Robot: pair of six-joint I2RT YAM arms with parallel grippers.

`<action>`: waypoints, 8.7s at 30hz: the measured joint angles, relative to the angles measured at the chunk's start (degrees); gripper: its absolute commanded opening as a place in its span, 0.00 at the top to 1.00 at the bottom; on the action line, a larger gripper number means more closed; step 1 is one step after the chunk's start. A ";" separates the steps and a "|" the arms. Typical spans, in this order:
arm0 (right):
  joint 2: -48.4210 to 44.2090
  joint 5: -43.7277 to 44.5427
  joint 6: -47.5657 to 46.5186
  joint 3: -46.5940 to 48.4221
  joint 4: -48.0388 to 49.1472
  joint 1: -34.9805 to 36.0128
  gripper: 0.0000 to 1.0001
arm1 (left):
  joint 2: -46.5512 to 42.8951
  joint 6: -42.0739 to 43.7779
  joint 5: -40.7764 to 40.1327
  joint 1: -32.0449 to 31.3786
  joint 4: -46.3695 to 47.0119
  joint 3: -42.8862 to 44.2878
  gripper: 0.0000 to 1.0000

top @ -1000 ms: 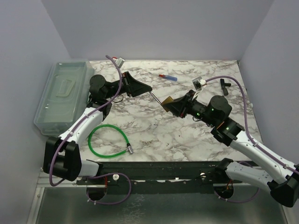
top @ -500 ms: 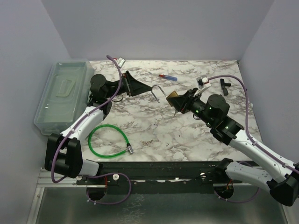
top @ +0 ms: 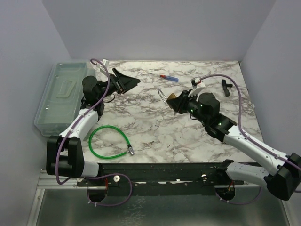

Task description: Unlock with the key

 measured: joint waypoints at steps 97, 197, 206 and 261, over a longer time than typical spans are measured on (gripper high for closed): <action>23.43 -4.79 5.44 1.33 -5.51 12.11 0.19 | -8.83 30.34 -52.89 -14.32 -56.70 16.94 0.13; 31.17 -4.55 -16.55 13.81 -15.06 14.67 0.28 | -22.49 40.81 -65.75 -14.25 -63.28 4.50 0.05; 39.65 -17.51 -23.80 18.67 -19.26 14.71 0.30 | -22.49 41.03 -65.51 -14.25 -63.28 4.50 0.05; 51.91 -1.53 -22.53 27.91 -35.41 25.64 0.87 | -22.21 41.66 -63.95 -14.25 -63.28 4.50 0.05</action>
